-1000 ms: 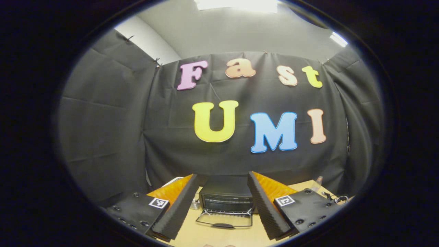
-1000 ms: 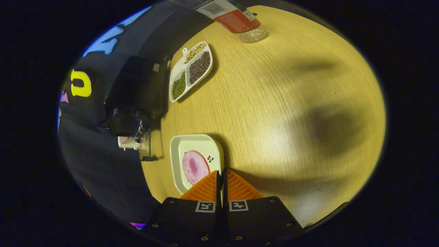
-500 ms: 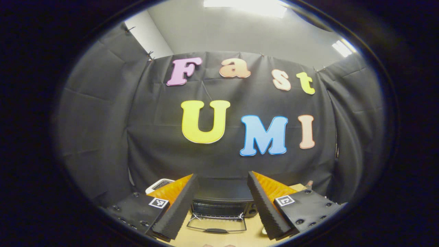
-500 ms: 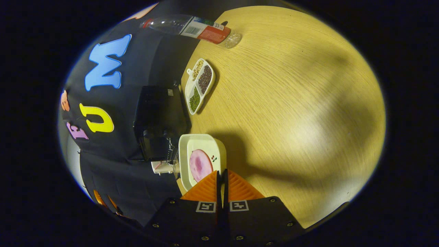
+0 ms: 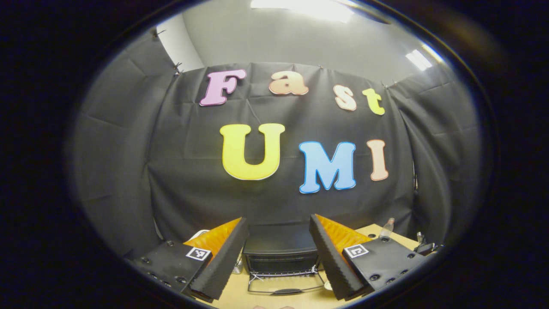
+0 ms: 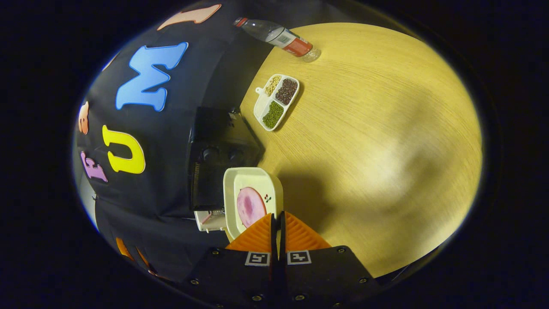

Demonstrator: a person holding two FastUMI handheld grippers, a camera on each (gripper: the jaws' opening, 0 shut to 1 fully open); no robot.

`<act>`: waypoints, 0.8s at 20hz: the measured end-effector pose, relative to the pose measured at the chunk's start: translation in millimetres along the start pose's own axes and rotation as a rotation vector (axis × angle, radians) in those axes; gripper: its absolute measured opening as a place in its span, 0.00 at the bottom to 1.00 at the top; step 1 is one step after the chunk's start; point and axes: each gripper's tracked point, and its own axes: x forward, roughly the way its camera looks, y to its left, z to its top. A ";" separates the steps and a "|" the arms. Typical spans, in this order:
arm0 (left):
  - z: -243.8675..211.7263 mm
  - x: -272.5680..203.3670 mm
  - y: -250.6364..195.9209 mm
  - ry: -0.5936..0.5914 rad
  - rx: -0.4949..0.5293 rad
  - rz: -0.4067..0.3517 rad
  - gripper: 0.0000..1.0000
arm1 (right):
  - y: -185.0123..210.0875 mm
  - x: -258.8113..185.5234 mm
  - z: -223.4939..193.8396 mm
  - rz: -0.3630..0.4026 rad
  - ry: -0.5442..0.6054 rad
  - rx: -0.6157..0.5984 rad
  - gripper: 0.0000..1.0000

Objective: Open the electric oven with the left hand, put the food in, and close the electric oven.

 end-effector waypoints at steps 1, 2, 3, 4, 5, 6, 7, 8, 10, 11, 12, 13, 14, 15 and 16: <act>-1.7 -1.2 7.9 0.006 -0.002 0.005 1.00 | 9.9 4.9 -8.2 -0.003 -0.006 0.009 0.00; -2.7 -1.7 14.5 0.007 -0.009 0.007 0.97 | 19.8 10.2 -16.0 -0.006 -0.014 0.023 0.00; -3.1 -3.6 21.1 0.005 -0.016 0.011 0.97 | 29.1 17.9 -21.5 -0.010 -0.022 0.033 0.00; -4.6 -4.4 27.1 0.006 -0.022 0.016 0.97 | 39.4 26.5 -25.7 -0.007 -0.032 0.045 0.00; -6.6 -6.0 34.0 0.008 -0.027 0.022 1.00 | 49.5 34.4 -28.6 -0.009 -0.046 0.053 0.00; -8.0 -8.6 41.0 0.011 -0.029 0.029 1.00 | 57.9 40.8 -34.2 -0.017 -0.054 0.063 0.01; -9.6 -10.7 47.6 0.015 -0.030 0.036 1.00 | 66.3 48.7 -37.7 -0.023 -0.058 0.070 0.00; -11.4 -12.3 54.3 0.018 -0.033 0.043 1.00 | 73.5 56.5 -41.6 -0.031 -0.060 0.076 0.01; -15.0 -14.8 66.8 0.024 -0.038 0.058 1.00 | 85.5 74.8 -46.8 -0.038 -0.078 0.117 0.00; -16.1 -16.3 74.1 0.026 -0.038 0.066 1.00 | 90.2 84.8 -48.3 -0.039 -0.090 0.143 0.01; -17.1 -18.8 81.8 0.030 -0.036 0.079 1.00 | 93.7 94.2 -51.3 -0.047 -0.101 0.168 0.01; -19.2 -19.5 90.6 0.035 -0.036 0.092 1.00 | 95.9 103.3 -54.4 -0.058 -0.109 0.192 0.00; -21.7 -21.5 97.7 0.042 -0.037 0.104 1.00 | 99.7 111.8 -57.2 -0.064 -0.116 0.214 0.00; -23.6 -22.1 105.2 0.048 -0.038 0.117 1.00 | 103.9 120.5 -58.0 -0.068 -0.127 0.228 0.00; -25.6 -23.5 111.7 0.053 -0.039 0.130 1.00 | 108.6 126.8 -58.7 -0.068 -0.145 0.243 0.00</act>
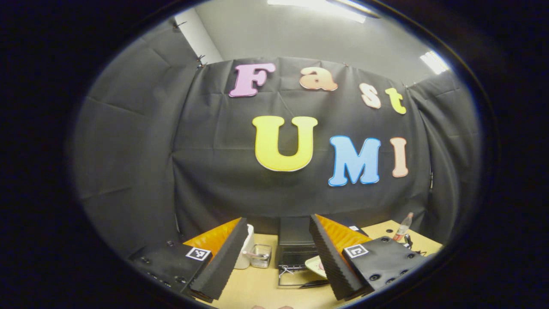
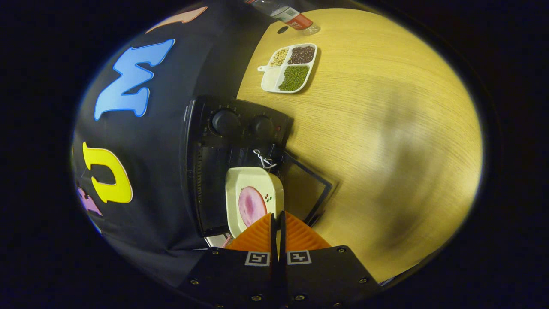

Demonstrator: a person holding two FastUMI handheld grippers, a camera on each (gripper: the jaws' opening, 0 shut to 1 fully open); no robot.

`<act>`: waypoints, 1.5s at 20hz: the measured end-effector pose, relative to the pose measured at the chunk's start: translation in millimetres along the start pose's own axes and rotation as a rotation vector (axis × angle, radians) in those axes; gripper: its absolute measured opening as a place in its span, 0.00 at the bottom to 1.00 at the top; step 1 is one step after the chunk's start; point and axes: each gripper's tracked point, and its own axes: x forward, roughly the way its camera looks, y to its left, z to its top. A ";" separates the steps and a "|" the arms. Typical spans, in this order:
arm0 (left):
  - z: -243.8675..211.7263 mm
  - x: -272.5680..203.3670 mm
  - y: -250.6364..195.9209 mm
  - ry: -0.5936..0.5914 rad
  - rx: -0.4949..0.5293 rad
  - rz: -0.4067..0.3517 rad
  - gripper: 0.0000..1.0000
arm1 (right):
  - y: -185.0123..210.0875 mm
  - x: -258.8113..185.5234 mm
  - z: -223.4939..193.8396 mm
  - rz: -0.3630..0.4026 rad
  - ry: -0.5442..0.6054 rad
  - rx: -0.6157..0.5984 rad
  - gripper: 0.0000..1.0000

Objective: Open the electric oven with the left hand, put the food in, and close the electric oven.

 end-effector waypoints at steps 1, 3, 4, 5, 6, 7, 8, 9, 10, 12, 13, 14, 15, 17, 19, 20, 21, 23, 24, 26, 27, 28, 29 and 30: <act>-0.7 -0.8 8.6 0.003 -0.001 0.012 0.93 | 7.5 7.6 -1.3 0.006 -0.012 0.021 0.01; -4.5 -2.1 23.8 0.015 0.000 0.038 1.00 | 22.4 23.9 -1.0 0.014 -0.039 0.063 0.00; -7.4 -2.1 31.6 0.023 0.000 0.050 1.00 | 27.2 31.5 -1.1 0.008 -0.053 0.081 0.00; -9.2 -1.8 38.2 0.029 0.000 0.063 1.00 | 33.4 39.8 0.1 0.004 -0.067 0.106 0.00; -13.1 -1.1 43.3 0.035 0.001 0.072 1.00 | 39.9 47.9 0.2 0.004 -0.081 0.127 0.01; -15.8 -3.2 50.4 0.043 0.004 0.084 0.99 | 45.5 55.3 1.7 0.003 -0.098 0.151 0.00; -17.5 -4.4 56.8 0.050 0.008 0.097 0.97 | 50.6 61.7 2.3 -0.001 -0.116 0.174 0.00; -19.5 -6.8 63.9 0.057 0.014 0.110 0.93 | 55.2 69.1 2.2 -0.001 -0.132 0.195 0.01; -21.6 -7.7 70.3 0.064 0.019 0.124 1.00 | 59.0 75.5 0.6 -0.004 -0.144 0.211 0.01; -23.2 -10.5 82.1 0.077 0.022 0.150 1.00 | 65.3 89.1 -3.5 -0.011 -0.170 0.241 0.01; -20.7 -11.6 88.2 0.075 0.024 0.165 1.00 | 67.1 96.0 -5.3 -0.014 -0.186 0.253 0.01; -18.6 -12.2 94.7 0.072 0.025 0.181 1.00 | 68.7 102.5 -7.2 -0.014 -0.198 0.270 0.01; -16.9 -13.3 99.2 0.072 0.025 0.195 1.00 | 71.3 109.5 -7.7 -0.006 -0.212 0.295 0.01; -19.4 -17.5 105.2 0.079 0.026 0.213 0.93 | 76.9 122.7 -8.4 0.007 -0.224 0.313 0.01; -23.4 -20.2 107.7 0.087 0.032 0.226 1.00 | 79.5 133.4 -8.1 0.006 -0.236 0.304 0.01; -24.4 -20.7 108.6 0.089 0.033 0.231 1.00 | 81.5 135.4 -5.8 0.016 -0.247 0.316 0.01; -25.6 -21.2 108.5 0.096 0.032 0.233 1.00 | 84.8 138.4 -4.9 0.024 -0.255 0.329 0.01; -26.7 -19.6 102.8 0.101 0.033 0.229 1.00 | 88.0 141.3 -6.7 0.040 -0.250 0.328 0.03; -27.4 -18.2 100.0 0.100 0.037 0.224 1.00 | 88.4 138.5 -5.7 0.051 -0.252 0.326 0.03; -26.5 -15.7 90.9 0.096 0.040 0.208 0.97 | 87.7 135.0 -3.6 0.050 -0.248 0.311 0.05; -23.3 -13.9 84.8 0.090 0.040 0.199 0.93 | 88.3 134.3 -4.6 0.052 -0.226 0.282 0.17; -22.9 -10.9 77.9 0.084 0.040 0.188 0.96 | 86.3 129.8 -7.2 0.049 -0.200 0.244 0.22; -21.3 -9.8 69.8 0.081 0.039 0.177 1.00 | 82.2 123.4 -8.2 0.035 -0.191 0.205 0.32; -21.3 -7.3 64.1 0.080 0.037 0.165 1.00 | 73.1 115.8 -7.7 0.008 -0.181 0.161 0.33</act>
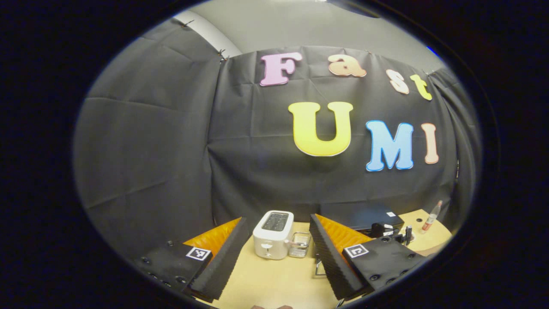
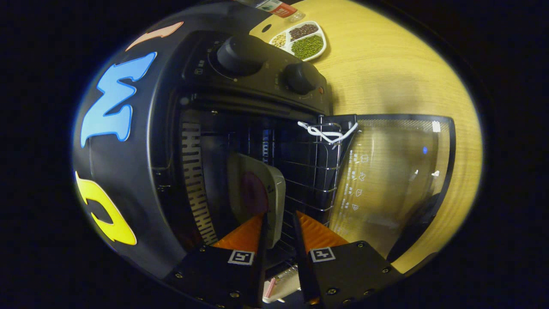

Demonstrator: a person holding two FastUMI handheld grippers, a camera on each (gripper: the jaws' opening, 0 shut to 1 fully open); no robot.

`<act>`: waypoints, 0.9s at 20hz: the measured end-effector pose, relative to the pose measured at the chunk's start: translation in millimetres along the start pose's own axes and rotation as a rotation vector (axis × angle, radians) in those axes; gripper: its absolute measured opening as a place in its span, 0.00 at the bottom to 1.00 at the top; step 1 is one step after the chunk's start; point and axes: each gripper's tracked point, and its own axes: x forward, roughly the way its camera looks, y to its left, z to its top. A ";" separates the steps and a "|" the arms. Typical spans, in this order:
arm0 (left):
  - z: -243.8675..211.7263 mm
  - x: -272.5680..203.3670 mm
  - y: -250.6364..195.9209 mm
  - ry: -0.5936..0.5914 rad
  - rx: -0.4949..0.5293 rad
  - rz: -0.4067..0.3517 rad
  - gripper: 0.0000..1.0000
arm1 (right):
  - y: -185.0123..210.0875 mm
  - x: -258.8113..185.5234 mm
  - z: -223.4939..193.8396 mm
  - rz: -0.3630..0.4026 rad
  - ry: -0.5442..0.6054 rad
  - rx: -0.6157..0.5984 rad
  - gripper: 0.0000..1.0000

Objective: Open the electric oven with the left hand, put the food in, and close the electric oven.

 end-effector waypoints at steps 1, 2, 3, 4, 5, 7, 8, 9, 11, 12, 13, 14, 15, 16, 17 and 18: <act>0.9 1.0 -8.1 0.000 -0.003 -0.015 1.00 | -5.1 -4.3 2.3 -0.013 0.010 -0.052 0.33; 0.9 2.7 -16.0 -0.001 -0.004 -0.030 0.97 | -10.7 -13.0 2.6 -0.029 0.030 -0.121 0.33; 2.6 3.8 -23.9 -0.005 -0.005 -0.046 1.00 | -14.1 -21.1 3.7 -0.028 0.051 -0.191 0.33; 2.4 4.2 -33.0 -0.007 -0.006 -0.062 1.00 | -17.0 -32.2 8.0 -0.025 0.057 -0.258 0.33; 3.3 5.0 -42.9 -0.011 -0.007 -0.079 1.00 | -19.6 -42.2 13.9 -0.024 0.060 -0.328 0.33; 4.7 6.3 -60.2 -0.016 -0.007 -0.113 1.00 | -20.4 -65.5 27.7 -0.008 0.059 -0.467 0.33; 4.8 7.2 -69.9 -0.021 -0.006 -0.131 1.00 | -20.9 -79.4 36.7 -0.002 0.052 -0.548 0.33; 5.2 8.0 -79.4 -0.023 -0.004 -0.147 1.00 | -19.8 -93.3 48.0 0.005 0.038 -0.634 0.33; 2.2 8.7 -98.0 -0.024 -0.002 -0.181 1.00 | -10.3 -121.8 68.6 0.062 -0.032 -0.811 0.33; 0.0 9.3 -107.9 -0.022 -0.006 -0.200 1.00 | -2.4 -139.3 82.7 0.093 -0.092 -0.891 0.33; -1.5 10.3 -119.7 -0.019 -0.012 -0.223 1.00 | 8.5 -160.7 95.1 0.132 -0.149 -0.950 0.33; -3.4 9.4 -130.5 -0.016 -0.015 -0.248 1.00 | 17.5 -181.6 104.2 0.164 -0.202 -0.998 0.33; -4.1 9.0 -140.9 -0.017 -0.016 -0.273 0.97 | 25.9 -201.1 111.8 0.194 -0.247 -1.045 0.33; -4.8 8.6 -150.9 -0.019 -0.015 -0.300 1.00 | 33.0 -221.5 121.4 0.219 -0.293 -1.091 0.33; -4.1 6.7 -160.0 -0.025 -0.012 -0.325 1.00 | 40.1 -240.7 130.3 0.243 -0.343 -1.132 0.33; -1.6 5.4 -167.1 -0.034 -0.007 -0.345 1.00 | 45.7 -256.8 140.7 0.253 -0.392 -1.170 0.33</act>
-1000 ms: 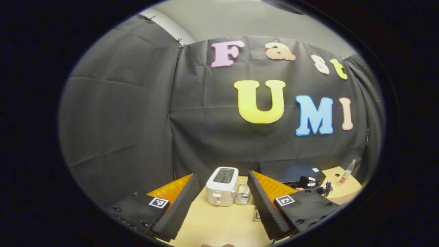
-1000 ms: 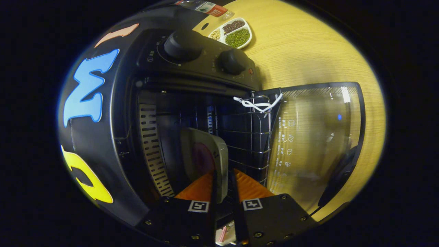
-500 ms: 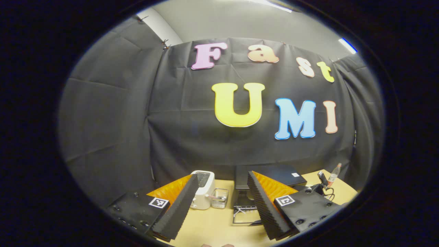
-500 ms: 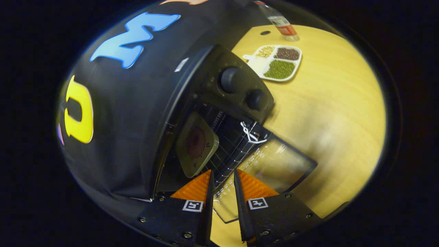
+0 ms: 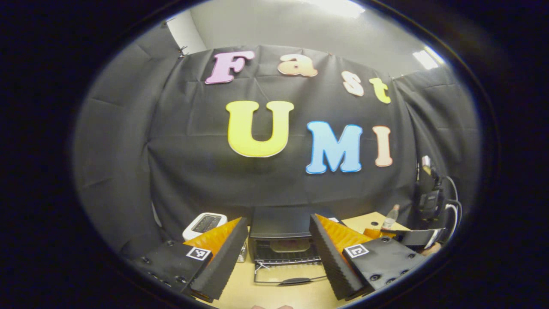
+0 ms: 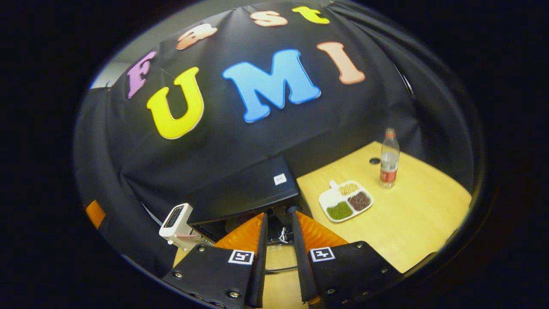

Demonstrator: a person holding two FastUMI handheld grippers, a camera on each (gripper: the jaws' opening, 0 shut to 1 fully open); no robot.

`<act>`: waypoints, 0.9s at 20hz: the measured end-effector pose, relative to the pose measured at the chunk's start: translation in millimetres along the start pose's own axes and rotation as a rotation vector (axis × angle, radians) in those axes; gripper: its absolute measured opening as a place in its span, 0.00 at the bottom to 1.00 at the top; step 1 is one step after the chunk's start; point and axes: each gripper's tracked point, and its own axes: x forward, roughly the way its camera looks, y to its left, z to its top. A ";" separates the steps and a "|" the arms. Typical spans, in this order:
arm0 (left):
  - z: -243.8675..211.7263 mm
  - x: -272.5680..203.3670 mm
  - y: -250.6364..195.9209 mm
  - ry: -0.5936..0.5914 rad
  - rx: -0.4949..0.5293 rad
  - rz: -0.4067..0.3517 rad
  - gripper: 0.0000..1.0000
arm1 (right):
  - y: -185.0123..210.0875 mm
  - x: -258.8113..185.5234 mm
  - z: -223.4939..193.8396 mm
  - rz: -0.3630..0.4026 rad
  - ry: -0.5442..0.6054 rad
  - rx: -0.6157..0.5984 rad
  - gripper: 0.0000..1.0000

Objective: Open the electric oven with the left hand, put the food in, and close the electric oven.

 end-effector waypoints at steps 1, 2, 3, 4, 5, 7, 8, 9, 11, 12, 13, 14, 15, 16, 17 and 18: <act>3.1 1.4 -7.3 -0.013 0.006 -0.017 1.00 | -6.7 -13.2 15.1 -0.009 -0.041 -0.039 0.33; 5.1 3.5 -13.4 -0.019 0.007 -0.031 1.00 | -10.8 -22.2 29.4 -0.020 -0.080 -0.072 0.33; 4.2 3.5 -22.5 -0.019 0.004 -0.049 1.00 | -14.5 -33.6 42.5 -0.027 -0.114 -0.098 0.33; 6.2 4.0 -30.5 -0.025 -0.002 -0.067 1.00 | -21.4 -49.4 60.2 -0.033 -0.153 -0.119 0.33; 10.1 3.9 -37.9 -0.037 -0.005 -0.082 1.00 | -21.5 -61.3 76.9 -0.031 -0.198 -0.140 0.33; 13.8 6.0 -48.1 -0.049 0.006 -0.090 1.00 | -21.6 -84.4 107.2 -0.020 -0.278 -0.188 0.33; 14.8 5.5 -51.4 -0.047 0.010 -0.088 1.00 | -20.4 -95.7 116.6 -0.017 -0.303 -0.213 0.33; 16.3 5.4 -55.6 -0.049 0.010 -0.089 1.00 | -15.4 -102.6 123.9 0.009 -0.316 -0.238 0.29; 16.5 6.0 -69.5 -0.048 0.007 -0.098 1.00 | -12.6 -109.4 130.2 0.042 -0.335 -0.276 0.70; 6.9 7.6 -73.8 -0.019 0.006 -0.096 1.00 | -14.2 -109.4 129.9 0.057 -0.334 -0.283 0.90; -5.1 8.9 -79.2 0.023 -0.003 -0.100 1.00 | -14.1 -107.4 128.3 0.077 -0.326 -0.280 0.91; -20.8 12.7 -87.4 0.075 -0.024 -0.114 0.93 | -19.3 -104.3 127.3 0.083 -0.310 -0.273 0.91; -38.7 16.6 -99.1 0.138 -0.051 -0.150 1.00 | -25.0 -101.5 127.0 0.086 -0.299 -0.269 0.92; -56.6 17.9 -106.2 0.196 -0.069 -0.166 0.92 | -31.2 -95.2 124.3 0.083 -0.291 -0.267 0.92; -73.2 20.7 -103.5 0.245 -0.073 -0.147 1.00 | -38.4 -91.6 122.8 0.083 -0.288 -0.261 0.92; -89.5 24.3 -97.6 0.292 -0.076 -0.127 0.97 | -43.0 -90.4 123.1 0.092 -0.292 -0.257 0.92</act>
